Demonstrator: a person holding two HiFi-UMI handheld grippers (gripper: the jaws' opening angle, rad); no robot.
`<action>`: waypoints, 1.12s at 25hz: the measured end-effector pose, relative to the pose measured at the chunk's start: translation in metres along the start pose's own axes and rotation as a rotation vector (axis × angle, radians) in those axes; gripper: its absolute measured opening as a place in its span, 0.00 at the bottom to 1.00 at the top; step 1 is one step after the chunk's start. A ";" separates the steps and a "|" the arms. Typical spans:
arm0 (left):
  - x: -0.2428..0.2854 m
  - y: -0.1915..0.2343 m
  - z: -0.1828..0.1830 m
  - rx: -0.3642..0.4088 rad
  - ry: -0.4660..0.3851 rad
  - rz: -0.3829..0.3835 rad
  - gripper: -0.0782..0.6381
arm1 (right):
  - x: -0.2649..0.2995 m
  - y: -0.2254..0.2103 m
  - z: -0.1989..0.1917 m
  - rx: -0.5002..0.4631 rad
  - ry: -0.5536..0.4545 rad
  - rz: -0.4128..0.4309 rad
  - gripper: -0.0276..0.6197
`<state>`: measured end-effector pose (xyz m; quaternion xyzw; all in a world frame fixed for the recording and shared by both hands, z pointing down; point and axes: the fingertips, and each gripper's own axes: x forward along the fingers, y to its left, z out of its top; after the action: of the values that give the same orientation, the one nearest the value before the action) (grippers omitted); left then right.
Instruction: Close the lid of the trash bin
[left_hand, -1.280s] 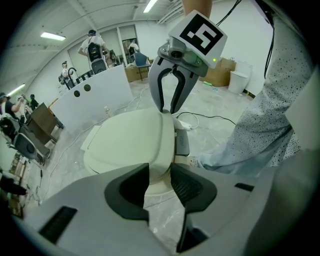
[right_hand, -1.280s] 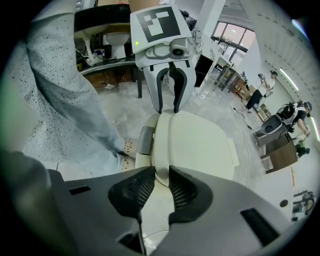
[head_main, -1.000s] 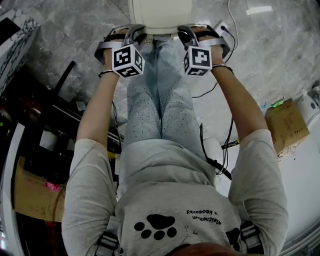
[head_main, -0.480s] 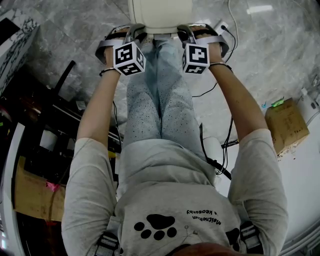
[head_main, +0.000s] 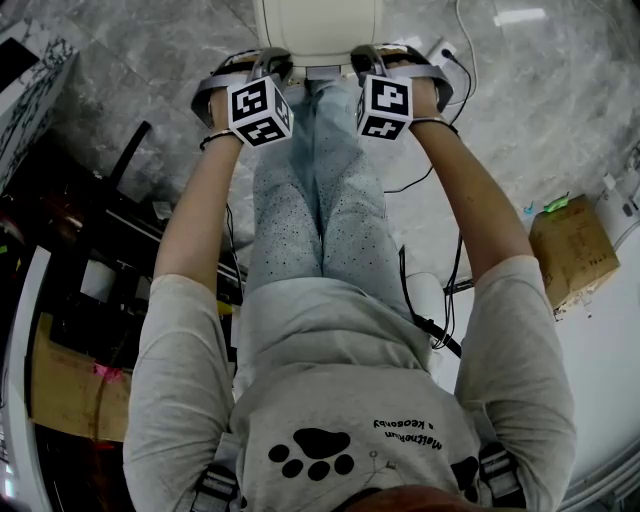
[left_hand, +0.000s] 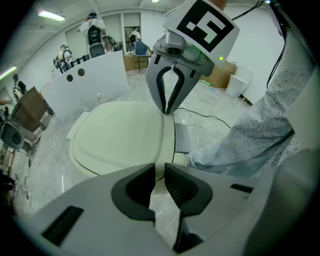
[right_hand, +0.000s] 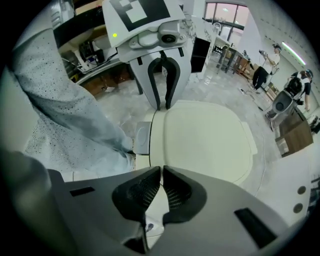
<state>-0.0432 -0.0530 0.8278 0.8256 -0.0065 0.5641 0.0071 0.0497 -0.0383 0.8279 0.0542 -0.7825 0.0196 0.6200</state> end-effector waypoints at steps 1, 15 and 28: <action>0.001 0.000 0.000 -0.008 0.001 -0.003 0.21 | 0.001 -0.001 0.000 0.022 0.009 0.009 0.11; -0.006 0.004 0.001 -0.253 0.016 -0.087 0.14 | -0.003 -0.010 0.005 0.429 0.004 0.093 0.09; -0.064 0.018 0.030 -0.534 -0.093 -0.044 0.14 | -0.071 -0.031 0.027 0.922 -0.189 0.019 0.09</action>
<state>-0.0392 -0.0716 0.7571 0.8194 -0.1375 0.5037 0.2365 0.0425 -0.0675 0.7514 0.3183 -0.7456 0.3655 0.4574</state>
